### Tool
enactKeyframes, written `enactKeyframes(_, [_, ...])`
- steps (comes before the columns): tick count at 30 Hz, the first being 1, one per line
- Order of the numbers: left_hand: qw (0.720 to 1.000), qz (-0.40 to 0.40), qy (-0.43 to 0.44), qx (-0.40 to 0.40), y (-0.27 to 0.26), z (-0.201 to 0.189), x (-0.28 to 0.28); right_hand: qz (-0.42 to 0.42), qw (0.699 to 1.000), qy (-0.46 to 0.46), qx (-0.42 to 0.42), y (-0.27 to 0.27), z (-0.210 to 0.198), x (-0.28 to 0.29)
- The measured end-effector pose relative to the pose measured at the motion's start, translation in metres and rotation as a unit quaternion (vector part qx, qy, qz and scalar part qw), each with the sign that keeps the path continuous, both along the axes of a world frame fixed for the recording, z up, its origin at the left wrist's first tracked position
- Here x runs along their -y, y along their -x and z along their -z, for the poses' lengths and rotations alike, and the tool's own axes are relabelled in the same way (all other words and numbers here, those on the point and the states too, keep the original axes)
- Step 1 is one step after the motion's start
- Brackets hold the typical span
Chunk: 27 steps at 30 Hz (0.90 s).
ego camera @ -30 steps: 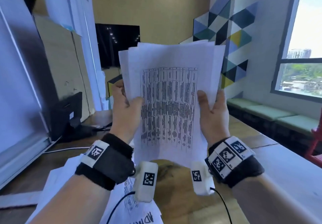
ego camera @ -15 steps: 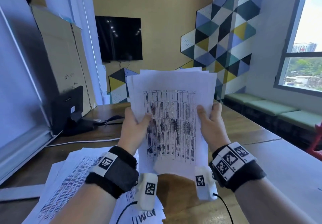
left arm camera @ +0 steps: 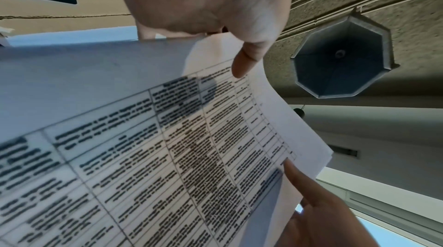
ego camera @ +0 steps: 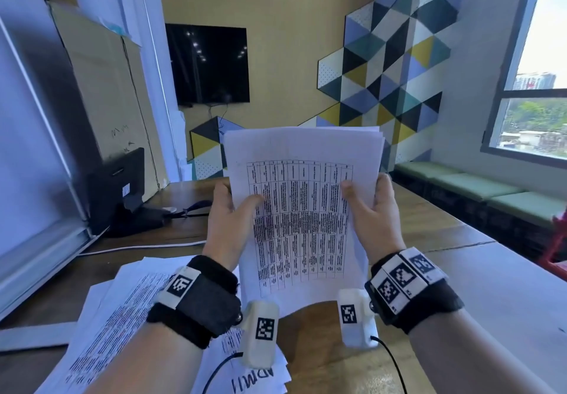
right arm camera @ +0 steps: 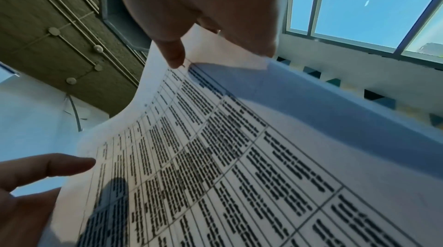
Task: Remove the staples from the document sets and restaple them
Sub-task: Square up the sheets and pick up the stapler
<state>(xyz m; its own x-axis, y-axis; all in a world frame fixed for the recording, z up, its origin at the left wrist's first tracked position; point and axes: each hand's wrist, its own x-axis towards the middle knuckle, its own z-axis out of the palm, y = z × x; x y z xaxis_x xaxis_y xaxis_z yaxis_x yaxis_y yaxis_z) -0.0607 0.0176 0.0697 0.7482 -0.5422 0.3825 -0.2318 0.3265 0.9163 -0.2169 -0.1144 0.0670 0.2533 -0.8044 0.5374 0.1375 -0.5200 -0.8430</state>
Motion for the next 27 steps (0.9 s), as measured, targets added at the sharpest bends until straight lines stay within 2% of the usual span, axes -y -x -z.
enactKeyframes(3, [1.000,0.003,-0.013,0.008,-0.001,-0.004,0.000,-0.009,1.000,-0.014,-0.012,-0.001,-0.003,0.000])
enactKeyframes(8, [0.988,-0.010,-0.095,0.124,0.000,-0.005,0.003,-0.010,0.999,-0.026,-0.047,-0.005,-0.006,-0.002])
enactKeyframes(11, [0.981,-0.039,-0.088,0.166,-0.002,-0.014,0.000,-0.005,0.999,-0.024,-0.035,0.002,-0.015,-0.002])
enactKeyframes(13, [0.976,-0.073,-0.076,0.192,-0.005,-0.023,-0.004,0.021,0.996,-0.021,-0.085,0.010,-0.018,0.005])
enactKeyframes(16, [0.971,-0.129,-0.050,0.193,-0.013,-0.029,-0.013,0.029,0.973,-0.044,-0.223,0.026,-0.014,0.024])
enactKeyframes(18, [0.972,-0.144,-0.042,0.181,-0.017,-0.028,-0.016,0.005,0.936,-0.062,-0.346,0.036,-0.005,0.035])
enactKeyframes(22, [0.976,-0.128,-0.052,0.168,-0.023,-0.015,-0.017,0.032,0.798,-0.036,-0.600,0.047,0.025,0.061])
enactKeyframes(24, [0.978,-0.111,-0.062,0.163,-0.025,-0.005,-0.015,0.059,0.740,-0.028,-0.669,0.047,0.038,0.069])
enactKeyframes(27, [0.983,-0.086,-0.068,0.144,-0.028,0.008,-0.013,0.081,0.680,-0.026,-0.728,0.045,0.053,0.081])
